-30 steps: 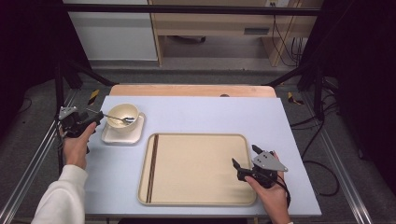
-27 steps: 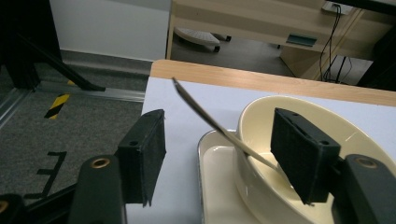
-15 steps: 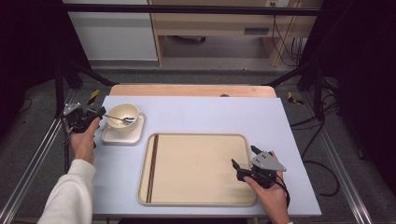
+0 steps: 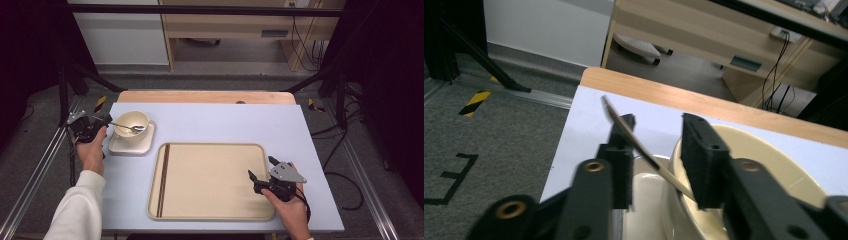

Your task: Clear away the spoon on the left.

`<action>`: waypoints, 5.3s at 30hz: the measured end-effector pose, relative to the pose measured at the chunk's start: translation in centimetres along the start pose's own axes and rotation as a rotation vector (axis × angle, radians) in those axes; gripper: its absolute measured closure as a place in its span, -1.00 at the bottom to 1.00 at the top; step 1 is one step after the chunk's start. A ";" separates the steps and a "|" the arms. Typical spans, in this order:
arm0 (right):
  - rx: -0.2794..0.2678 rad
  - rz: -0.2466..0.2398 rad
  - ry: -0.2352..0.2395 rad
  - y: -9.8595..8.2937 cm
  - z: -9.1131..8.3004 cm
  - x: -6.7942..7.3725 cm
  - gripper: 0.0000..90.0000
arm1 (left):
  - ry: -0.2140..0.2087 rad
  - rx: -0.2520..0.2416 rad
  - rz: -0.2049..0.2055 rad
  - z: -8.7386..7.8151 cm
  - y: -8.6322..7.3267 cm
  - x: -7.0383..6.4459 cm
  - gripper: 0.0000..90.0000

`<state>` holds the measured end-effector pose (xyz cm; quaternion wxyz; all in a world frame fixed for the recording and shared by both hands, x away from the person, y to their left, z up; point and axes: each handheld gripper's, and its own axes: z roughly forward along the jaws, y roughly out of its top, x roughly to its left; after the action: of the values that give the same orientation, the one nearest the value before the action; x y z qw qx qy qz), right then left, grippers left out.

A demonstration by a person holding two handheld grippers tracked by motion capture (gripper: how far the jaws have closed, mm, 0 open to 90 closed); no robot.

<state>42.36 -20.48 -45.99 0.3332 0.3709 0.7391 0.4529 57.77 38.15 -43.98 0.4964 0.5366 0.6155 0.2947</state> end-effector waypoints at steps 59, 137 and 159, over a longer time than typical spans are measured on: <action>-0.063 0.024 -0.064 -0.1 -0.6 -1.4 -0.72 | -0.607 0.096 0.344 -12.6 2.5 -14.5 0.98; -0.030 0.018 -0.028 -0.2 -0.1 -1.1 -0.74 | -0.505 0.530 0.518 -1.9 -8.4 -18.2 0.45; -0.024 0.022 -0.037 -0.3 0.0 -1.1 -0.80 | -0.442 0.336 0.537 -4.1 -7.1 -17.9 -0.41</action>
<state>42.83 -21.50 -46.08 0.3464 0.3833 0.7232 0.4583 50.09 20.00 -43.73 0.4275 0.8031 0.3710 0.1863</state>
